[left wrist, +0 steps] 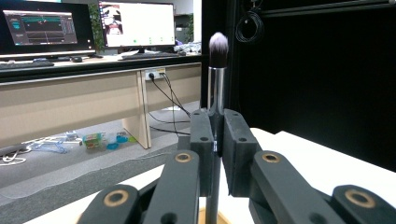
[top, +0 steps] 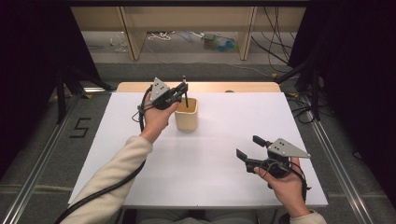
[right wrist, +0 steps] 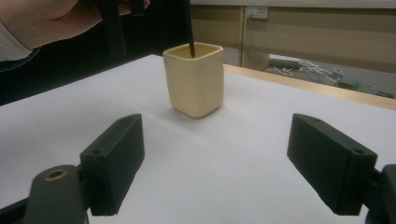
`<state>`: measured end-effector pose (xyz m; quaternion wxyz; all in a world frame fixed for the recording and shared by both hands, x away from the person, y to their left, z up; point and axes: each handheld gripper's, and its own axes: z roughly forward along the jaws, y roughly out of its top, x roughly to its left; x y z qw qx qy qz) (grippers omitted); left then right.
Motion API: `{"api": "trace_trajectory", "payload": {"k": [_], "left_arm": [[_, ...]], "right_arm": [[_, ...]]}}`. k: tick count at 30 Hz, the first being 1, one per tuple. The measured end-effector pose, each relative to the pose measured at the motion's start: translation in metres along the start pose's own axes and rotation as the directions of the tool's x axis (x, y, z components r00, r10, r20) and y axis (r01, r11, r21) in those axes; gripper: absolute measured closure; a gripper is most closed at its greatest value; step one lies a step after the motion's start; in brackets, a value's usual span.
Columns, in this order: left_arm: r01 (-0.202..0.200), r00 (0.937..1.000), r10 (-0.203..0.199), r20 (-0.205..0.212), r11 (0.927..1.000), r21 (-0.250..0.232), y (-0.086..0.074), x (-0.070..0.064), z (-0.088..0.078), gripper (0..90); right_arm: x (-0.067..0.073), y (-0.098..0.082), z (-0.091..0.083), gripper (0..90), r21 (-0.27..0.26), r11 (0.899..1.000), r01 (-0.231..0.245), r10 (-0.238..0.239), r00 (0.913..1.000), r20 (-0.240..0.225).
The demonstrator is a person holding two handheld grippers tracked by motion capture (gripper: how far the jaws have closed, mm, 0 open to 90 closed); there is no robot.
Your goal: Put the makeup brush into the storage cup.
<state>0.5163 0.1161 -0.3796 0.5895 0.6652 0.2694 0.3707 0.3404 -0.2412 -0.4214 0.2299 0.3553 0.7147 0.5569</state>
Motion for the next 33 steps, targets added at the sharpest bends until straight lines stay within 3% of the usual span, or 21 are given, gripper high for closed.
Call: {"api": "trace_trajectory", "payload": {"k": [33], "left_arm": [[-0.018,0.9998,0.018,-0.005,0.9994,0.029,-0.011,0.000,0.002,83.6]], "right_arm": [[0.000,0.000,0.000,20.0,0.003,1.000,0.002,-0.002,1.0000,0.000]]}}
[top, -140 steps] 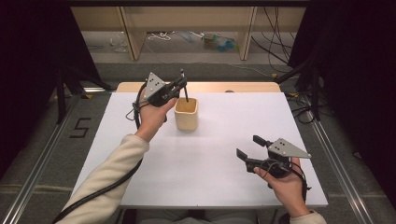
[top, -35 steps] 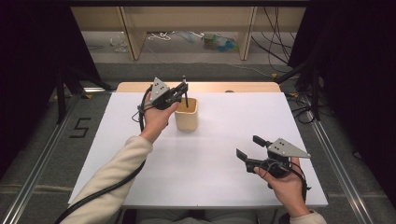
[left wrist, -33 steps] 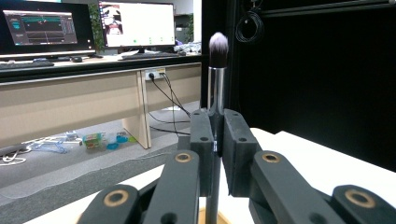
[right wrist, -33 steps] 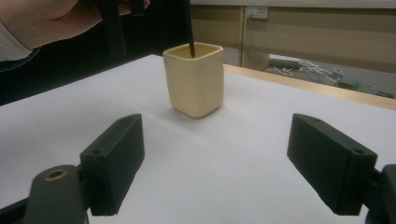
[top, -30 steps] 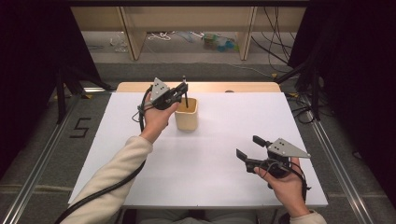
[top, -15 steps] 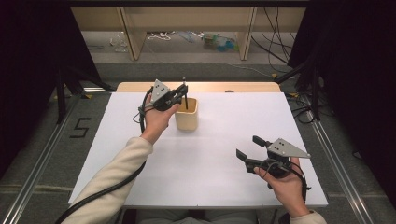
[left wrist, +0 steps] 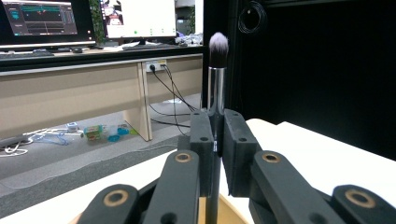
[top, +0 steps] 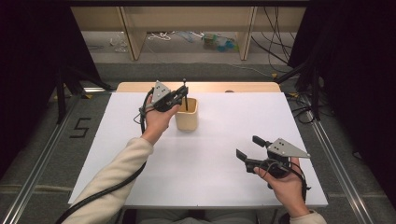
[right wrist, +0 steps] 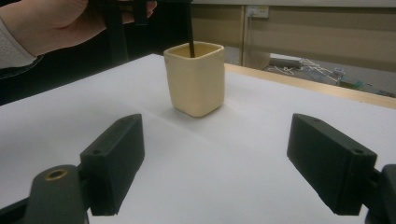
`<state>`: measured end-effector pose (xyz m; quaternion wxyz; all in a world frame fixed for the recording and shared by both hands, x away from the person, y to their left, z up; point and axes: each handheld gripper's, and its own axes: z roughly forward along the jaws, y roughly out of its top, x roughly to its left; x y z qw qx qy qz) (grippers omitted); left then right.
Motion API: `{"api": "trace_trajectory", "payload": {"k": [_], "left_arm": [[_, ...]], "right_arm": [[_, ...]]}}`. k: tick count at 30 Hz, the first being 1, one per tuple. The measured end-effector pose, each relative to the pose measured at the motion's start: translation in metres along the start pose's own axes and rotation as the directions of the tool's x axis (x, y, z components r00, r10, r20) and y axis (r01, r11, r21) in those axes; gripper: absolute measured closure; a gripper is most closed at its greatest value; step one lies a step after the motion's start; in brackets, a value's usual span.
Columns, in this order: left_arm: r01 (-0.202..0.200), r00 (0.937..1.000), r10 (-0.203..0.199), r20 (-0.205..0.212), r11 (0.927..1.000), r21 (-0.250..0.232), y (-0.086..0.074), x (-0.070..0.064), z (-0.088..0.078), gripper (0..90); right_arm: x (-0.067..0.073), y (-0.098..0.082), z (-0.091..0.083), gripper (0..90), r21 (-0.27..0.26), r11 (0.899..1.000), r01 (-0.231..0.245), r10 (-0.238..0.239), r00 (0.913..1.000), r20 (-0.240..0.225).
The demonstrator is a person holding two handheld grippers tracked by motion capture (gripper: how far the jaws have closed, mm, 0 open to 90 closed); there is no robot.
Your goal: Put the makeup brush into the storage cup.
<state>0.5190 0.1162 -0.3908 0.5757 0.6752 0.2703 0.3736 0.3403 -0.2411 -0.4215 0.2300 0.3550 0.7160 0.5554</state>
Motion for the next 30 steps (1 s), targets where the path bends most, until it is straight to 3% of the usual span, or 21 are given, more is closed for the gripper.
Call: {"api": "trace_trajectory", "payload": {"k": [30], "left_arm": [[-0.009,1.0000,0.009,0.001,0.9998,0.016,-0.0067,-0.0003,0.0030,83.5]], "right_arm": [[0.0002,-0.0005,0.0009,20.1,0.001,1.000,-0.005,0.005,1.0000,0.003]]}}
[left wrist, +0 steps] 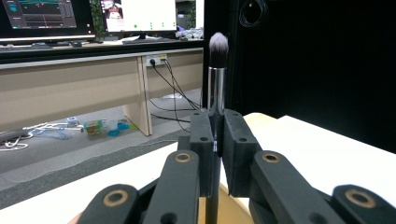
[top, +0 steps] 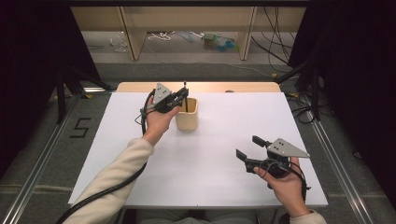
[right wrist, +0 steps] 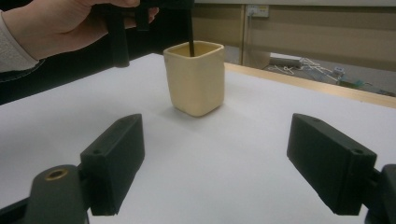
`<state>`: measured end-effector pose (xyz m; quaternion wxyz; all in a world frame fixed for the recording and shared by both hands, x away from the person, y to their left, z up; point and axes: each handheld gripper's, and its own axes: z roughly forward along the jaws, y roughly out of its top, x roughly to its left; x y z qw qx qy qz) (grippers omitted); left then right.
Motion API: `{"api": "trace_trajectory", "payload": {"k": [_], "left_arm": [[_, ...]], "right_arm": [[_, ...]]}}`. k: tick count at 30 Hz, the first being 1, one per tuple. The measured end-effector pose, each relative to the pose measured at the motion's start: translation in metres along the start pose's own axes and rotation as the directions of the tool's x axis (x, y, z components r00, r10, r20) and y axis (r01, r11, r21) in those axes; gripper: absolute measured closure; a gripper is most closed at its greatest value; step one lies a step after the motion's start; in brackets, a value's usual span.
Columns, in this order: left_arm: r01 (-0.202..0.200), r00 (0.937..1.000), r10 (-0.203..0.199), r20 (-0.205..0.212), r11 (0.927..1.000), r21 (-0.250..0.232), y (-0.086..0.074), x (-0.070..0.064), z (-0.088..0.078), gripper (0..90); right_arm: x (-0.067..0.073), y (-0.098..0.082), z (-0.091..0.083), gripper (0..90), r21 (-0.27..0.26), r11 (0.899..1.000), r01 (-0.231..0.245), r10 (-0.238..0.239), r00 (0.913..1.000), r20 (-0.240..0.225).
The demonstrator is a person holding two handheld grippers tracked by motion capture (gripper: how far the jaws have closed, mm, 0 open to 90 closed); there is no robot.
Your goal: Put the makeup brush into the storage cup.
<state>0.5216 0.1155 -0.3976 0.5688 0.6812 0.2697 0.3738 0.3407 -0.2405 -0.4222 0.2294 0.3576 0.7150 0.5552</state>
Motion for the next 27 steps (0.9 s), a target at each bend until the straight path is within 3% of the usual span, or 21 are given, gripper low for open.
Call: {"api": "trace_trajectory", "payload": {"k": [27], "left_arm": [[-0.007,1.0000,0.007,0.000,0.9998,0.017,-0.0038,0.0011,0.0008,83.1]], "right_arm": [[0.0003,0.0003,-0.0006,20.1,0.011,1.000,-0.002,0.002,1.0000,-0.004]]}}
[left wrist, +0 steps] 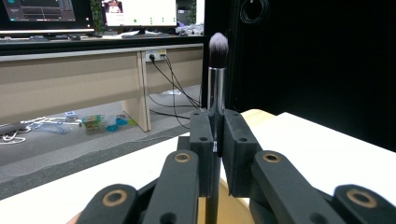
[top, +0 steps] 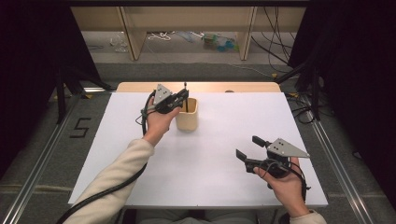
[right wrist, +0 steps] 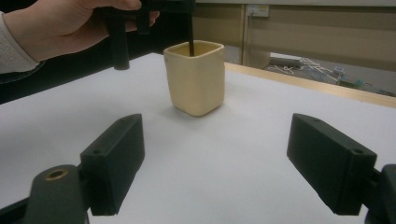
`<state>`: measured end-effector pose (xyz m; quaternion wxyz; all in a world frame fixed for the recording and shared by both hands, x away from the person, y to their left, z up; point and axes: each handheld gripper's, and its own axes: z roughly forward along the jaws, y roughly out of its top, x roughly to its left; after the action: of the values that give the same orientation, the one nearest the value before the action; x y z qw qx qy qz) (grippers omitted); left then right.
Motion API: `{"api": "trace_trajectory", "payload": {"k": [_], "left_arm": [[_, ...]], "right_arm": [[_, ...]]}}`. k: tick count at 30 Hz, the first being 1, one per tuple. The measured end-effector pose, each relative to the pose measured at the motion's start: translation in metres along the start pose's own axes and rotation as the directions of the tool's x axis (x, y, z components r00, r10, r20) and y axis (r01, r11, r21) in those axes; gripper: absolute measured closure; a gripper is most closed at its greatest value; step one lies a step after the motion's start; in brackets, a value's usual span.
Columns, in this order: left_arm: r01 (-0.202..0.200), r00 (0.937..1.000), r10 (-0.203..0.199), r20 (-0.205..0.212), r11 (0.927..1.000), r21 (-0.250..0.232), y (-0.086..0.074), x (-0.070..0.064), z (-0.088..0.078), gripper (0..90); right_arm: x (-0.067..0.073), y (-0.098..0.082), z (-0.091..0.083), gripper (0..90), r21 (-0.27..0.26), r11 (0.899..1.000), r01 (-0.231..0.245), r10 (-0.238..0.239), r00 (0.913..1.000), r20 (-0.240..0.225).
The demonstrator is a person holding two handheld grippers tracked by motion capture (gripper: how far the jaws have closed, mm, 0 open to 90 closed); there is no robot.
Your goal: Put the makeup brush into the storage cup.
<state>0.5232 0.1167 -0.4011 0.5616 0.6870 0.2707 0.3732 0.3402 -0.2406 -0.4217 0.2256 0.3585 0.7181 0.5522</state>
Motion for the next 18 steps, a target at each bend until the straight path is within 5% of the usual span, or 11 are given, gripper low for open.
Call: {"api": "trace_trajectory", "payload": {"k": [3,5,6,12,18], "left_arm": [[0.000,0.9998,0.001,0.022,0.9997,-0.025,0.000,0.002,0.000,75.9],[0.010,0.9999,-0.009,0.013,0.9996,-0.027,0.004,0.002,-0.002,49.6],[0.013,0.9999,-0.013,0.009,0.9995,-0.030,0.007,0.003,-0.002,23.0],[0.023,0.9997,-0.023,0.000,0.9996,-0.015,0.017,-0.004,-0.013,6.3],[0.025,0.9997,-0.025,0.005,0.9995,-0.016,0.018,-0.002,-0.024,2.6]], "right_arm": [[0.000,0.000,0.000,20.1,0.001,1.000,-0.002,0.002,1.0000,0.001],[0.000,0.000,0.000,20.1,0.001,1.000,-0.002,0.002,1.0000,0.000],[0.000,0.000,0.000,20.1,-0.002,1.000,0.003,-0.003,1.0000,0.002],[0.000,0.000,0.000,20.1,-0.003,1.000,0.011,-0.011,0.9999,0.003],[0.000,0.000,0.000,20.1,-0.004,1.000,0.010,-0.010,0.9999,0.006]]}}
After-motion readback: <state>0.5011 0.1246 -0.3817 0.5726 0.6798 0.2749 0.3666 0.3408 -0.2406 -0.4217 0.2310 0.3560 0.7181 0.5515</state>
